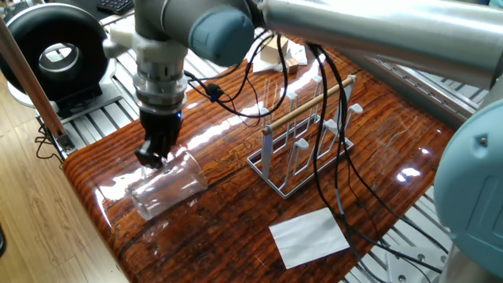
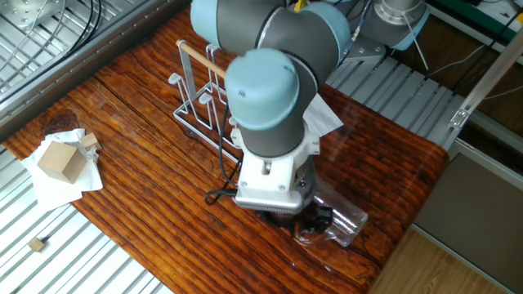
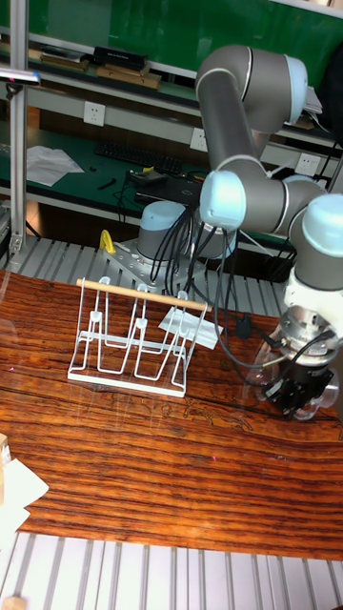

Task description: Put the cup on the cup rack

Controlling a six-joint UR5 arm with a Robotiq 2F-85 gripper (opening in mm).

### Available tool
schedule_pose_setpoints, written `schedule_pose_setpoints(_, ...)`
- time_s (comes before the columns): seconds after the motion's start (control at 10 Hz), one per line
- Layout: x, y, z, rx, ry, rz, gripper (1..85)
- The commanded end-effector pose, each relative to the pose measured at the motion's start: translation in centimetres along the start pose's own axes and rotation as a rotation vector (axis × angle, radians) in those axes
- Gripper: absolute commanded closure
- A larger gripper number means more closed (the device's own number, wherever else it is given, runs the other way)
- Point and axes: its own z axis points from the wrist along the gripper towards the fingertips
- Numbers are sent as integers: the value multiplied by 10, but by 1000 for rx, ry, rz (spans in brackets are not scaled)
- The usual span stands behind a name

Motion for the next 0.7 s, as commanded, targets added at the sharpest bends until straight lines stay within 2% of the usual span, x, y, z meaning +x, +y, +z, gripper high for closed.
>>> schedule_pose_setpoints(0.0,-9,36,-50,-134,-19,33,847)
schedule_pose_setpoints(0.1,-14,46,-69,-204,-41,37,847)
schedule_pose_setpoints(0.3,-11,59,-109,-334,-37,41,847)
schedule_pose_setpoints(0.4,-9,60,-122,-367,-46,37,847)
schedule_pose_setpoints(0.6,-2,57,-130,-378,-40,30,847)
